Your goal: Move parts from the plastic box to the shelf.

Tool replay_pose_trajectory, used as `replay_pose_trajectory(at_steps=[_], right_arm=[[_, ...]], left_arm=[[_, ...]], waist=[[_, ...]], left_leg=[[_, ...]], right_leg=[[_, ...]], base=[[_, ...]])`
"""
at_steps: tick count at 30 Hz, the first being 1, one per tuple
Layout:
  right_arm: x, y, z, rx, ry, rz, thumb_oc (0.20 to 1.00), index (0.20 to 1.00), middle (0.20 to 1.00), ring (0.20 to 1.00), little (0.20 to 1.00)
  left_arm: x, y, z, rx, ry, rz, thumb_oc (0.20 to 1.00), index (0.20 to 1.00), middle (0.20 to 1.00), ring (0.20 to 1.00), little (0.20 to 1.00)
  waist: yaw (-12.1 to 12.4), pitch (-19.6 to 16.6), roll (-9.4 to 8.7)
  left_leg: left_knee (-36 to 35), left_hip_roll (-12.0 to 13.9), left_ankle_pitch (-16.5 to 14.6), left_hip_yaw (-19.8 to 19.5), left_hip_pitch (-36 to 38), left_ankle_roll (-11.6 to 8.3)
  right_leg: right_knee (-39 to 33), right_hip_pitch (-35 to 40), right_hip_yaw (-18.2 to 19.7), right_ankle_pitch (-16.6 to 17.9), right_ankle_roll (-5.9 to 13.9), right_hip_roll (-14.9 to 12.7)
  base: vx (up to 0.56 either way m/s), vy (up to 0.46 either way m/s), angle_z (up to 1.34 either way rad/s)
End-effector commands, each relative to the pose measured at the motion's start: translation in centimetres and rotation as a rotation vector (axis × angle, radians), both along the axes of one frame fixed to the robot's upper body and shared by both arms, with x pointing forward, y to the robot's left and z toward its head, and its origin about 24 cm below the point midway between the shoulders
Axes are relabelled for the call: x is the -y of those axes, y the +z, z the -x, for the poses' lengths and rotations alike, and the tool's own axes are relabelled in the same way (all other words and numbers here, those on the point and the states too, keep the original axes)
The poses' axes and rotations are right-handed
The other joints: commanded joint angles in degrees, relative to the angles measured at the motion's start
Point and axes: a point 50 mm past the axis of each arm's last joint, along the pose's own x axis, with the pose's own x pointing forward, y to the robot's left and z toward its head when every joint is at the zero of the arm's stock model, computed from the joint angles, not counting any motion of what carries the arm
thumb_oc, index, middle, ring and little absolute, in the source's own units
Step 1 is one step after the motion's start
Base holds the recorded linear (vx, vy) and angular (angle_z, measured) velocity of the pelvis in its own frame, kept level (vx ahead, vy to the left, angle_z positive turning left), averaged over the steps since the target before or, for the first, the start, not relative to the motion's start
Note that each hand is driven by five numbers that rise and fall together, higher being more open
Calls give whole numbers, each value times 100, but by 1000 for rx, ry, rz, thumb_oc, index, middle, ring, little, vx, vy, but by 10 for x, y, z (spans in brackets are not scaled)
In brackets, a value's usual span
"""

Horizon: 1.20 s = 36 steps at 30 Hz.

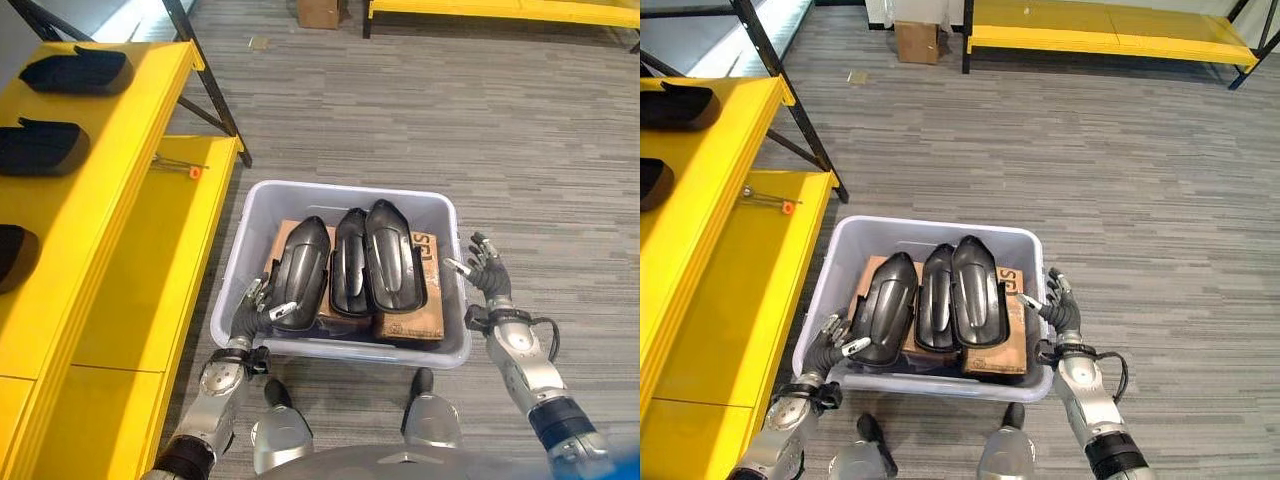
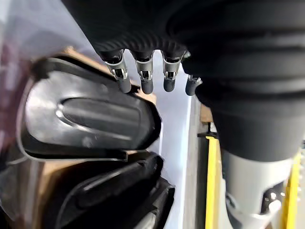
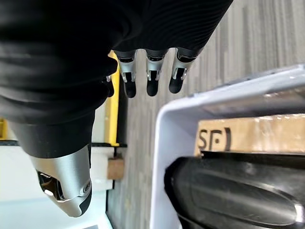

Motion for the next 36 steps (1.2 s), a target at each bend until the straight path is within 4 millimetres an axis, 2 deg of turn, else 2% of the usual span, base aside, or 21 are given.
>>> replay_pose_trajectory(at_steps=[1, 5, 10, 11, 12, 17, 19, 20, 22, 24, 28, 32, 36], right_arm=[[8, 29, -15, 121, -22, 61, 1000, 1000, 1000, 1000, 1000], [14, 43, -31, 161, -43, 101, 1000, 1000, 1000, 1000, 1000], [8, 72, -54, 234, -37, 149, 1000, 1000, 1000, 1000, 1000], [2, 86, -66, 272, -47, 169, 1000, 1000, 1000, 1000, 1000], [2, 88, -67, 279, -48, 176, 1000, 1000, 1000, 1000, 1000], [-20, 119, -78, 416, -24, 339, 1000, 1000, 1000, 1000, 1000], [-30, 129, -82, 451, 0, 371, 1000, 1000, 1000, 1000, 1000], [-43, 135, -85, 469, 30, 404, 1000, 1000, 1000, 1000, 1000], [-46, 136, -85, 476, 40, 412, 1000, 1000, 1000, 1000, 1000], [-58, 138, -85, 487, 82, 454, 1000, 1000, 1000, 1000, 1000], [-70, 133, -88, 424, 117, 421, 1000, 1000, 1000, 1000, 1000], [-75, 125, -92, 354, 116, 387, 1000, 1000, 1000, 1000, 1000], [-76, 117, -99, 288, 98, 323, 1000, 1000, 1000, 1000, 1000]], left_arm=[[6, 35, -16, 176, -97, -19, 1000, 1000, 1000, 1000, 1000], [16, 62, -32, 289, -172, -43, 1000, 1000, 1000, 1000, 1000], [22, 92, -50, 413, -172, -26, 1000, 1000, 1000, 1000, 1000], [29, 111, -59, 498, -179, -7, 1000, 1000, 1000, 1000, 1000], [29, 113, -60, 508, -180, -4, 1000, 1000, 1000, 1000, 1000], [49, 152, -73, 665, -182, 30, 1000, 1000, 1000, 1000, 1000], [55, 166, -77, 723, -176, 48, 1000, 1000, 1000, 1000, 1000], [64, 181, -81, 783, -174, 45, 1000, 1000, 1000, 1000, 1000], [65, 185, -82, 795, -173, 49, 1000, 1000, 1000, 1000, 1000], [70, 196, -85, 833, -181, 59, 1000, 1000, 1000, 1000, 1000], [74, 211, -90, 874, -187, 68, 1000, 1000, 1000, 1000, 1000], [80, 219, -93, 900, -197, 72, 1000, 1000, 1000, 1000, 1000], [96, 239, -96, 959, -239, 64, 1000, 1000, 1000, 1000, 1000]], waist=[[184, -11, 11], [222, 216, 119], [175, 551, 258], [159, 740, 324], [157, 753, 329], [72, 972, 381], [35, 1031, 389], [-1, 1080, 375], [-13, 1096, 370], [-49, 1126, 353], [-97, 1175, 317], [-120, 1207, 287], [-162, 1217, 257]], left_leg=[[340, 92, -514, -300, -36, 244], [572, 142, -564, -390, -277, 188], [873, 223, -594, -521, -737, 112], [981, 235, -594, -600, -985, 89], [995, 236, -596, -608, -1012, 86], [1177, 226, -624, -697, -1390, 89], [1258, 235, -638, -709, -1526, 88], [1349, 236, -668, -719, -1652, 90], [1377, 239, -676, -714, -1687, 88], [1432, 230, -697, -711, -1777, 84], [1517, 240, -719, -700, -1906, 64], [1568, 254, -728, -690, -1987, 56], [1652, 283, -714, -685, -2233, 37]], right_leg=[[668, -525, 151, -314, -2, -15], [960, -811, 228, -391, -37, -54], [1314, -1343, 426, -458, -94, -61], [1460, -1622, 522, -483, -129, -41], [1477, -1651, 532, -488, -133, -38], [1722, -2075, 676, -557, -183, 5], [1811, -2223, 728, -578, -189, 19], [1855, -2332, 764, -596, -202, 53], [1859, -2361, 771, -597, -207, 65], [1849, -2437, 803, -601, -222, 121], [1818, -2535, 867, -602, -250, 203], [1785, -2589, 901, -594, -271, 253], [1770, -2788, 949, -578, -304, 346]], base=[[29, -81, -3], [-37, -105, 0], [-154, -43, -10], [-207, -44, -8], [-206, -34, -8], [-110, 1, -5], [-104, -5, -6], [-95, -21, -6], [-63, -18, -6], [-68, -28, -8], [-59, -23, -10], [-47, -30, -4], [-59, -46, -4]])
